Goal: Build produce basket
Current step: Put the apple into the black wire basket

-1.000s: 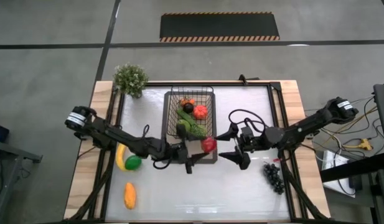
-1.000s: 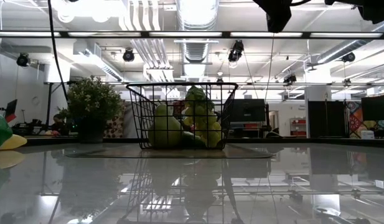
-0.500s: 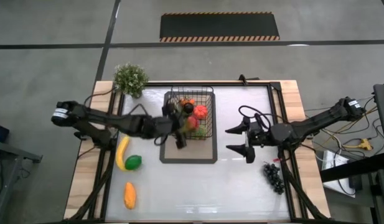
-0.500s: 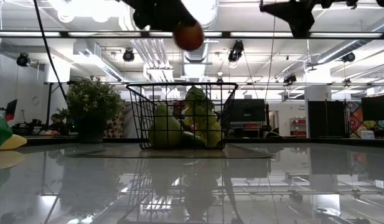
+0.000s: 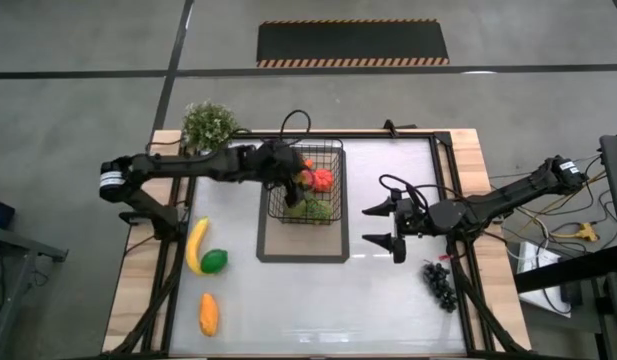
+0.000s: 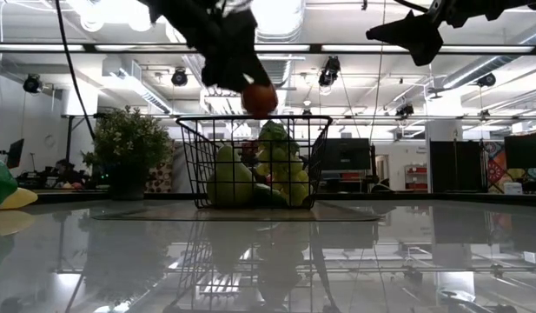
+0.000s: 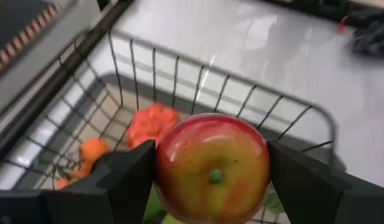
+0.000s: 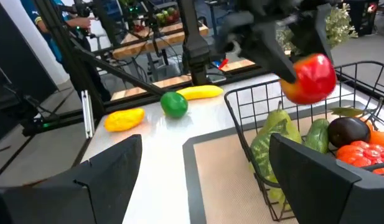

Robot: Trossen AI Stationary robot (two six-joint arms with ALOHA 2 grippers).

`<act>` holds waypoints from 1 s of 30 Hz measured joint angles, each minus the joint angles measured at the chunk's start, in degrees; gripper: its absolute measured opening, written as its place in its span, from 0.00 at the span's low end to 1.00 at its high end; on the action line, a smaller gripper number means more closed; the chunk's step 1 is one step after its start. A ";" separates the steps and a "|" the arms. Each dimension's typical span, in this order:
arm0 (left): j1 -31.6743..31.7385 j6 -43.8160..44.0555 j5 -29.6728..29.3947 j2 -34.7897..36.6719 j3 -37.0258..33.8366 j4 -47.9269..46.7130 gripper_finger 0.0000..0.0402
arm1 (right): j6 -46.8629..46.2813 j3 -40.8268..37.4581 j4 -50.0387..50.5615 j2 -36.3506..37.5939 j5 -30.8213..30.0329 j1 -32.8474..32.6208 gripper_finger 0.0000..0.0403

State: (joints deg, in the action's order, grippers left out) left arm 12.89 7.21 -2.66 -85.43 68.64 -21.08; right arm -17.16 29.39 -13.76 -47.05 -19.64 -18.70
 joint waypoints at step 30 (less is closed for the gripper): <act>5.78 -4.70 -0.27 -15.80 8.29 -9.57 0.68 | 0.65 -0.58 0.24 -0.78 -0.10 0.00 0.82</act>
State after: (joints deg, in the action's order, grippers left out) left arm 18.68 2.51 -2.93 -101.22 76.93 -30.65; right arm -16.51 28.81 -13.52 -47.83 -19.74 -18.70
